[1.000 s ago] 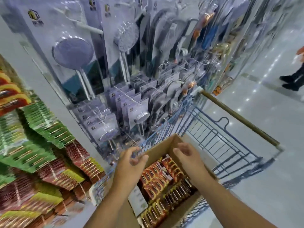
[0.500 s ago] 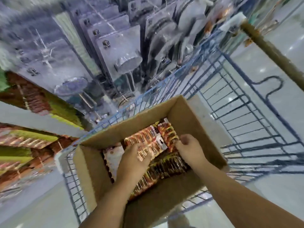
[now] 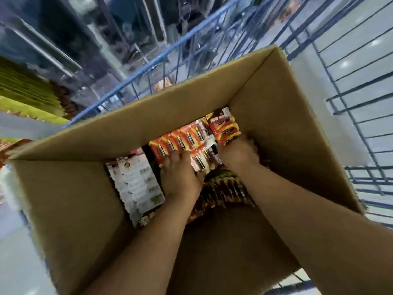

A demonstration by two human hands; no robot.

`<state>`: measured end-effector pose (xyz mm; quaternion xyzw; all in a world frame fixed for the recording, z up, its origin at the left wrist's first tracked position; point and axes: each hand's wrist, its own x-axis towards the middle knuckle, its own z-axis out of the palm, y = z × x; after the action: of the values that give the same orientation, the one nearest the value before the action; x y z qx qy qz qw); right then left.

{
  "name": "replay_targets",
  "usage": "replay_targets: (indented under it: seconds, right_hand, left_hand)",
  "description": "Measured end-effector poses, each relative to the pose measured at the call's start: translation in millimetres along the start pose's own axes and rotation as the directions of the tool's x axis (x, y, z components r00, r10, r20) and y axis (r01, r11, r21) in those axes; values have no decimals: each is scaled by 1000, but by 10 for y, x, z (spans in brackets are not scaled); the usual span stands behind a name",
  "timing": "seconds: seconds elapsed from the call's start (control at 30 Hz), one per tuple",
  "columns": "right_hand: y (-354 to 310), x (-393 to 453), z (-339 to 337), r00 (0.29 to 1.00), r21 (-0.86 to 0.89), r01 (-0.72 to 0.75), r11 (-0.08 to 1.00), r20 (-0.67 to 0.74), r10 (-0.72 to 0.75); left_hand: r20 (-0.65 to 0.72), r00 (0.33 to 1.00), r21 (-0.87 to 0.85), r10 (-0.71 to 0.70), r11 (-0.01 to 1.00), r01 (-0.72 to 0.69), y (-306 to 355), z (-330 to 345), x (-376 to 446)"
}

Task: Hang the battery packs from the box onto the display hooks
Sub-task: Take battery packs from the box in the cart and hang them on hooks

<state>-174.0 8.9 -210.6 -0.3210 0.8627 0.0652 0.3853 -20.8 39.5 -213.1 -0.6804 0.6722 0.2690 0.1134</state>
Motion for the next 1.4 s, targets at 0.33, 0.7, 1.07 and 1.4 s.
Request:
replay_targets:
  seconds: [0.33,0.7,1.07,1.4]
  right_hand:
    - [-59,162,267,992,-67,-82,994,-103,75]
    - [49,82,300,976,68,36,997,-218,-21]
    - [35,10,-101,996,741,-74,668,87,14]
    - [15,-1290,-1008,914,859,-67,507,256,-313]
  left_hand:
    - [-4,1000,107,16,994,-16,-57,146,76]
    - [200,881,-499,-428,730,468,-280,-193,-12]
    - [336,864,-853,-376,268,449,-265,-618,-266]
    - [193,963,-961,-190,159,224,-368,-1760,-1175]
